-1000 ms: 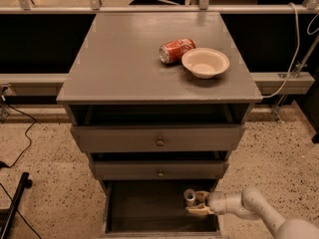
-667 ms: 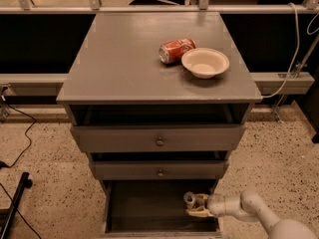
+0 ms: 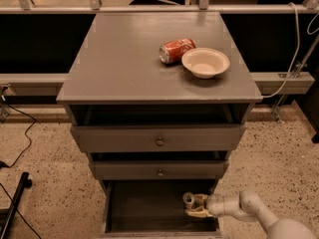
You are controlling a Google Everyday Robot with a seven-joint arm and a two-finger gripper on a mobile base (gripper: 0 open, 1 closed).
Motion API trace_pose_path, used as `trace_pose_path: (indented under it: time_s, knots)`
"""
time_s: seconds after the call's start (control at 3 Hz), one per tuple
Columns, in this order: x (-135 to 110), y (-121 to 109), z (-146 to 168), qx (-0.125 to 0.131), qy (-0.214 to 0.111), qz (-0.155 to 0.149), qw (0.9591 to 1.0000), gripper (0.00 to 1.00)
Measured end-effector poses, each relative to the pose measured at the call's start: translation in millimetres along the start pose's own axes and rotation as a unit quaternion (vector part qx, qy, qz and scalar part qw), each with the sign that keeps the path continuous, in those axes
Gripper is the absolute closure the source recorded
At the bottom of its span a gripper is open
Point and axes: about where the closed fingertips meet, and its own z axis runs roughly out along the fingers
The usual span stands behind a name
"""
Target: Place redbull can into bottom drawer
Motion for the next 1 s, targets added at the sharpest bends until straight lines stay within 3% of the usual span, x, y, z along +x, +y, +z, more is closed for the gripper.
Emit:
trace_pose_path:
  time_s: [0.67,1.0]
  knots:
    - [0.3,1.9,5.5,-0.004,-0.002,0.002,1.0000,0.15]
    - [0.4,2.8,8.1,-0.006,-0.003,0.002,1.0000,0.00]
